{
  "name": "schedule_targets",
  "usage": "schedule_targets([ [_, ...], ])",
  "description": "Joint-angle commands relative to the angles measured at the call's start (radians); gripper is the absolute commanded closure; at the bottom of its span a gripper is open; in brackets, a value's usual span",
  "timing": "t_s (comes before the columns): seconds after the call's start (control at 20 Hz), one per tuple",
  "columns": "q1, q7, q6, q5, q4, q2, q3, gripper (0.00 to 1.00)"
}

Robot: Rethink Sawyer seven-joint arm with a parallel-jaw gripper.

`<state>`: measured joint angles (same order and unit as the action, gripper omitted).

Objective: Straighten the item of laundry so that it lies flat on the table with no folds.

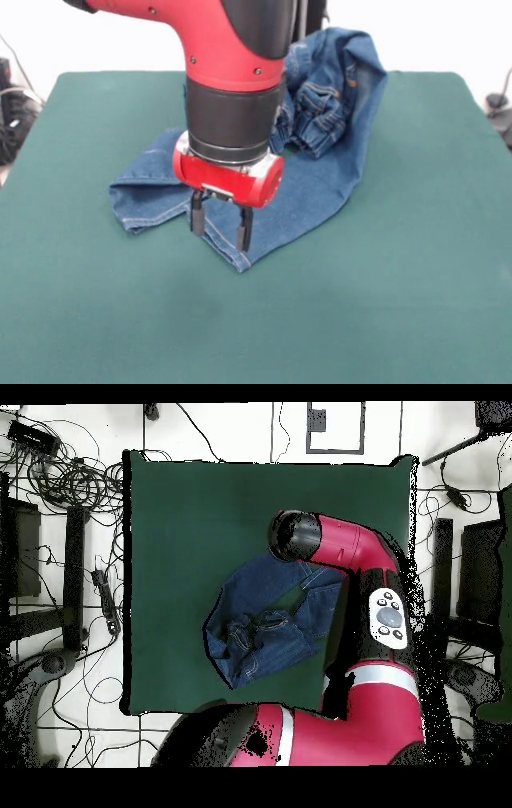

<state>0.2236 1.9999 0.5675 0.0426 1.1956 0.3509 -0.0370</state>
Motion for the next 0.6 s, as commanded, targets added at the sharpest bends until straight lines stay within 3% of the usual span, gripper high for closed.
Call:
schedule_targets([
  [0.05,0.017,-0.028,-0.070,0.050,0.184,-0.001,0.132,0.00],
  [0.6,0.008,-0.012,-0.161,0.081,0.254,-0.023,0.141,0.00],
])
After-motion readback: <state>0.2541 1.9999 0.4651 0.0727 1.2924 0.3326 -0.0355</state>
